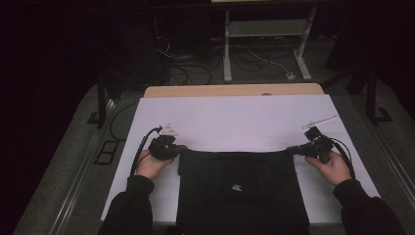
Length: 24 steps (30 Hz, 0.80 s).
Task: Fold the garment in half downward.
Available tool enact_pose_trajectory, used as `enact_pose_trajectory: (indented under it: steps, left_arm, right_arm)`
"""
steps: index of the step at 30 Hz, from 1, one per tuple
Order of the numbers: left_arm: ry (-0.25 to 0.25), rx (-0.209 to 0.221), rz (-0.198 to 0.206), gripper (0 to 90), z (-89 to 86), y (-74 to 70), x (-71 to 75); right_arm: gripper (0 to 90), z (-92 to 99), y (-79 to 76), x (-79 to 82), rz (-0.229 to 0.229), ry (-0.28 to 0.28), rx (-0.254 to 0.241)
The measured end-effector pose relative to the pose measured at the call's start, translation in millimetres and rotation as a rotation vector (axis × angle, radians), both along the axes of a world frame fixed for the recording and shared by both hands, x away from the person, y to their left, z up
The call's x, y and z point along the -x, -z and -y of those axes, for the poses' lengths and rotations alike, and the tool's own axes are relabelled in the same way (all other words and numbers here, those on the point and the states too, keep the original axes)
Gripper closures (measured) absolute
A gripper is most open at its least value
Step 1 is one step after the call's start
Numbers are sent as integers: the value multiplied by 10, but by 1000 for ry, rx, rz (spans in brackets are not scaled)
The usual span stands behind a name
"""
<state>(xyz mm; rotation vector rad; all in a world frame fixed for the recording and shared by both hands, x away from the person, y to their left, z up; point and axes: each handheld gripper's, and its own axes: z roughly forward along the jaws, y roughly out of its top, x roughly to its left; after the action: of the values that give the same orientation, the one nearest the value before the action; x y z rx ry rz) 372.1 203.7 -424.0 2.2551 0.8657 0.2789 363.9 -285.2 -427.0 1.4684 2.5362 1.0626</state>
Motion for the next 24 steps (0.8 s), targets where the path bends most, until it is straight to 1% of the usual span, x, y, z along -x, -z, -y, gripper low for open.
enact_pose_trajectory:
  steps: [1, 2, 4, 5, 7, 8, 10, 12, 15, 16, 19, 20, 22, 24]
  left_arm:
    - [-10, 6, 2, 871, 6, -3, -2]
    - [-3, 4, 7, 871, 8, -6, -15]
    - [-8, -10, 9, 871, 29, -10, -24]
    - [-11, -8, 15, 871, 38, -10, -23]
    - [-8, -20, 32, 871, 48, -30, -26]
    - [-13, -18, 31, 870, 51, -36, -23]
    - [-6, -10, 27, 868, 46, -33, -44]
    - [-14, -13, 26, 869, 42, -15, -61]
    - [-23, -16, 32, 869, 35, -19, -72]
    - [-24, -15, 41, 869, 35, -30, -76]
    - [-27, -16, 51, 869, 39, -59, -84]
    - [-35, -8, 49, 868, 37, -76, -82]
    - [-35, -8, 54, 868, 38, -106, -82]
    - [-32, -12, 53, 868, 43, -141, -97]
  right_arm:
    - [871, 3, -2, -1, 2, 3, 1]
    - [871, 4, -1, -4, 2, 4, 2]
    - [871, 4, 2, -10, 6, 4, 6]
    - [871, 4, 2, -15, 8, 5, 5]
    - [871, 3, -6, -22, 13, 8, 8]
    - [871, -1, -11, -26, 15, 11, 11]
    - [871, -15, -30, -36, 24, 17, 18]
    - [871, -38, -58, -54, 36, 19, 21]
    - [871, -60, -90, -75, 48, 30, 26]
    - [871, -62, -97, -79, 49, 31, 26]
    - [871, -49, -125, -102, 52, 40, 11]
    - [871, -43, -131, -108, 53, 44, 5]
    - [871, -28, -157, -117, 51, 49, -6]
    - [871, -27, -182, -128, 55, 46, -4]
